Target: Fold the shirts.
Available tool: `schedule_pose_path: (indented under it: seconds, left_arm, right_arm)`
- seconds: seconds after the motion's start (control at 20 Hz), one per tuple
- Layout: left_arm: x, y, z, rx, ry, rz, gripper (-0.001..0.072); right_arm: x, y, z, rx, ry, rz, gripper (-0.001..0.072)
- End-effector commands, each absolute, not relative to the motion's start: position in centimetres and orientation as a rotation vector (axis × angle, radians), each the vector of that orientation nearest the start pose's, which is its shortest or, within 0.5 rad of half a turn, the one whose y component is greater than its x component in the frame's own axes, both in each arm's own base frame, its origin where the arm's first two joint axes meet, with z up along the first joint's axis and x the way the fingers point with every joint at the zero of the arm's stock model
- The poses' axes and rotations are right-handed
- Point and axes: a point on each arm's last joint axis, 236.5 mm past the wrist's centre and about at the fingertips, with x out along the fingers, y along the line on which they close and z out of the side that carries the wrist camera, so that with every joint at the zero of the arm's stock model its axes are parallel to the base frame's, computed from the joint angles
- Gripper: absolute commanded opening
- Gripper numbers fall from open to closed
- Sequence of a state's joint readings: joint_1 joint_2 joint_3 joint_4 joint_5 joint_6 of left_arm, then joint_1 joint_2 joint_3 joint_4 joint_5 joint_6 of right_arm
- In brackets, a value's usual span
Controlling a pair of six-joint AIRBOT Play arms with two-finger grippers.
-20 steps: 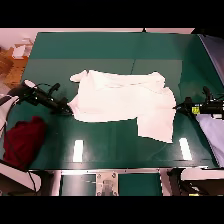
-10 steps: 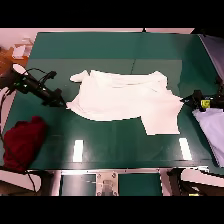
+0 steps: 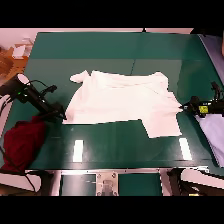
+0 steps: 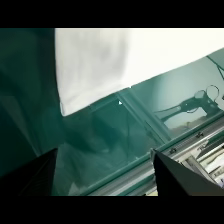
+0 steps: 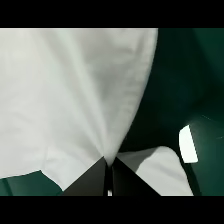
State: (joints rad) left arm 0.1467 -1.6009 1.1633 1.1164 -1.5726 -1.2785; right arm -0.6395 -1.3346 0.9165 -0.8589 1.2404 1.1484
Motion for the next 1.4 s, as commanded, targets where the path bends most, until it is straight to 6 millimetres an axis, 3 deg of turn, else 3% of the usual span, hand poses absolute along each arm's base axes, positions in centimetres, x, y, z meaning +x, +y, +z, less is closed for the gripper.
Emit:
schedule_pose_path:
  seconds: [0.0,0.1,0.2,0.35,0.4,0.5,0.65,0.7,0.75,0.85,0.95,1.05,1.15,1.2,1.3,1.35]
  left_arm:
    - [32.8,-5.1,-8.9,-0.378,1.708,-0.365,0.0658]
    - [34.8,-5.0,-9.9,-0.399,1.62,-0.322,0.0658]
    - [35.3,-6.3,-10.4,-0.46,1.582,-0.349,0.0657]
    - [32.6,-10.8,-10.4,-0.581,1.644,-0.545,0.0656]
    - [31.4,-11.4,-10.6,-0.567,1.676,-0.578,0.0654]
    - [30.6,-11.6,-10.5,-0.546,1.704,-0.597,0.0417]
    - [31.4,-11.1,-10.1,-0.552,1.682,-0.59,0.0381]
    - [31.6,-11.1,-10.0,-0.545,1.675,-0.594,0.0075]
    - [31.9,-11.1,-9.7,-0.537,1.666,-0.607,0.0023]
    - [32.8,-11.4,-7.9,-0.533,1.646,-0.643,0.0022]
    - [35.1,-11.9,-3.0,-0.497,1.541,-0.714,0.0022]
    - [38.5,-12.2,5.9,-0.406,1.308,-0.75,0.0022]
    - [40.0,-13.0,17.4,-0.298,1.006,-0.79,0.0023]
    - [39.7,-13.4,24.5,-0.245,0.825,-0.79,0.0023]
    - [36.6,-13.6,38.3,-0.102,0.433,-0.752,0.0023]
    - [33.6,-13.6,44.9,-0.04,0.231,-0.717,0.0023]
  right_arm:
    - [33.3,-6.7,-3.9,0.816,1.226,0.105,0.0018]
    - [33.3,-6.7,-3.9,0.816,1.225,0.103,0.0019]
    - [33.4,-6.9,-3.9,0.811,1.218,0.099,0.0018]
    - [33.7,-7.2,-4.0,0.806,1.206,0.086,0.0018]
    - [33.7,-7.2,-4.0,0.806,1.205,0.086,0.0018]
    - [33.7,-7.2,-4.0,0.806,1.205,0.087,0.0018]
    - [33.7,-7.1,-4.0,0.806,1.207,0.088,0.0019]
    - [33.6,-7.1,-3.9,0.807,1.209,0.09,0.0018]
    - [33.6,-7.0,-3.9,0.809,1.212,0.094,0.0018]
    - [34.0,-6.6,-3.2,0.831,1.196,0.114,0.0018]
    - [36.1,-5.8,0.9,0.852,1.096,0.204,0.0017]
    - [38.9,-5.1,9.1,0.822,0.913,0.315,0.0018]
    - [40.6,-4.4,20.4,0.721,0.654,0.403,0.0018]
    - [40.3,-3.6,27.0,0.658,0.508,0.45,0.0018]
    - [37.6,-1.6,39.4,0.525,0.214,0.5,0.0018]
    - [35.5,-0.8,44.5,0.458,0.083,0.493,0.0018]
